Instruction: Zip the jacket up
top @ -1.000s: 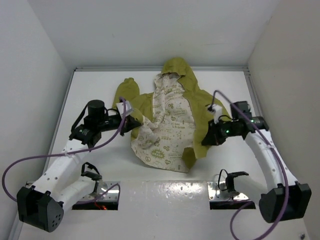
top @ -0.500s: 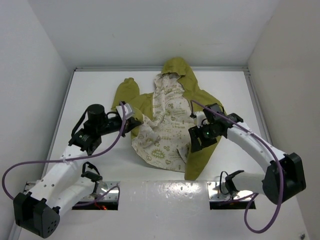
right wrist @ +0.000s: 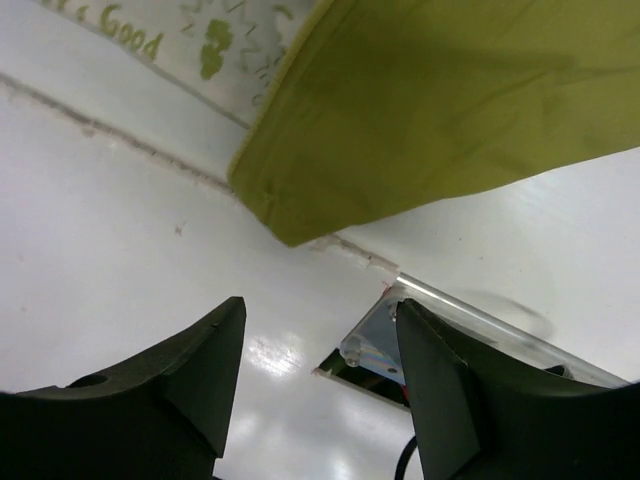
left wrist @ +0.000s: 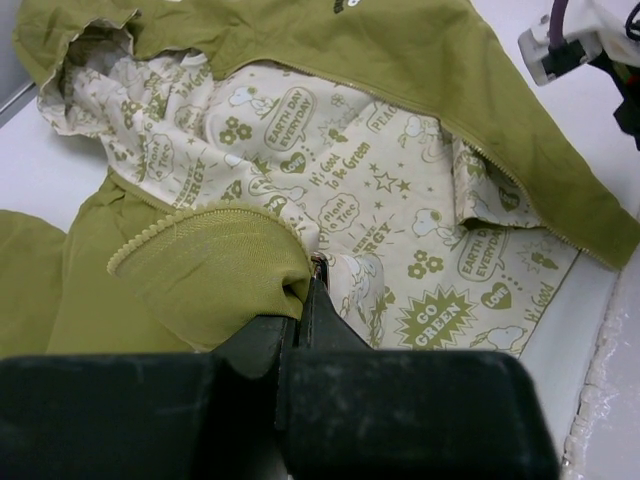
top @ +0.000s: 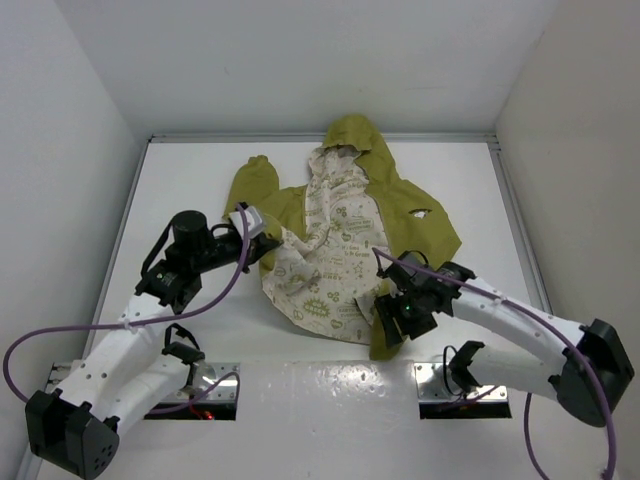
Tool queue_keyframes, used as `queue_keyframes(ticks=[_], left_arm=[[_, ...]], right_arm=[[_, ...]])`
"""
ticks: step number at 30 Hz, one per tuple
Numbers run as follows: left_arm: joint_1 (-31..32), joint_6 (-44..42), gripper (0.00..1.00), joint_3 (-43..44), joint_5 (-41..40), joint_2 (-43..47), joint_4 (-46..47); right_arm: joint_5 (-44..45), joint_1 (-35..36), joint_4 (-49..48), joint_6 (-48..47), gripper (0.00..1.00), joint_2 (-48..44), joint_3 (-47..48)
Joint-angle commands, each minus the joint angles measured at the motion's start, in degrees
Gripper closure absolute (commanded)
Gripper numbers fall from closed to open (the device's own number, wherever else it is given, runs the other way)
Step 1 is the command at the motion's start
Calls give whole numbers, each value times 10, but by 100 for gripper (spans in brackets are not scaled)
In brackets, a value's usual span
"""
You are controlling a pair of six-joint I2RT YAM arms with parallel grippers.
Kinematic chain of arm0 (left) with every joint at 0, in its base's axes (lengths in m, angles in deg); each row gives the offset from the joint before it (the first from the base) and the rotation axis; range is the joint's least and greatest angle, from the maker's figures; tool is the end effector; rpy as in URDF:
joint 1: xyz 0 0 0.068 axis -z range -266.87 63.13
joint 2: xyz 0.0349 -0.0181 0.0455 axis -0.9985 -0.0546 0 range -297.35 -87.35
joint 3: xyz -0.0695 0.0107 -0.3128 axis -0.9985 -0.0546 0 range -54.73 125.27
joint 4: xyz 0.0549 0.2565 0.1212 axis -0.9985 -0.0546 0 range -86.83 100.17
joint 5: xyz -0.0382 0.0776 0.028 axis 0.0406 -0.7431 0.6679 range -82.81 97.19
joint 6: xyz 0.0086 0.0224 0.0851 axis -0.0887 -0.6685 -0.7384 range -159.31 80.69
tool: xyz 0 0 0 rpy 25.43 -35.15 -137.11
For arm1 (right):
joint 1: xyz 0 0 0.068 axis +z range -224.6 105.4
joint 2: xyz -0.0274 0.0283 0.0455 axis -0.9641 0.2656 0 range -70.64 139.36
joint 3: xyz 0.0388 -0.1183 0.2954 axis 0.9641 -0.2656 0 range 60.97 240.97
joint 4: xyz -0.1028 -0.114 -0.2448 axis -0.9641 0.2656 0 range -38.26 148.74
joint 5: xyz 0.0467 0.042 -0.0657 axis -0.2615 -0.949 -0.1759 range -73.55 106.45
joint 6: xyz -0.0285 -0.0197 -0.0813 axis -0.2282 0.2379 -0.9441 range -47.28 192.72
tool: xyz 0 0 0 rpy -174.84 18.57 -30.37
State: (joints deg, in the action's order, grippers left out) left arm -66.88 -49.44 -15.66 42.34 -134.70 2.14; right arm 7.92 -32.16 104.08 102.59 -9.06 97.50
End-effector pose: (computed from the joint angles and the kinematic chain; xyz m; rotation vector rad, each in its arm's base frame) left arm 0.1916 -0.1179 0.3248 0.8836 1.6333 -0.6866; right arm 0.1234 0.1287 0.1791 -0.3562 3.0071 0.3797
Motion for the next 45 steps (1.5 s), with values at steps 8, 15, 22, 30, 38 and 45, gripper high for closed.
queue_keyframes(ticks=[8,15,22,30,38,45], left_arm=[[6,3,100,-17,-47,72,36],[6,18,100,-44,-76,118,35],[1,38,100,-71,-87,137,70],[-5,49,100,-82,-87,148,103],[-5,60,100,-95,-87,148,121],[-5,71,100,-112,-87,148,145]], right_arm=[[56,70,-69,112,39,129,54],[52,90,-58,143,37,190,74],[62,95,-44,187,37,246,72],[60,93,-43,213,44,266,56],[55,72,-61,231,44,293,35],[55,70,-101,235,66,317,34]])
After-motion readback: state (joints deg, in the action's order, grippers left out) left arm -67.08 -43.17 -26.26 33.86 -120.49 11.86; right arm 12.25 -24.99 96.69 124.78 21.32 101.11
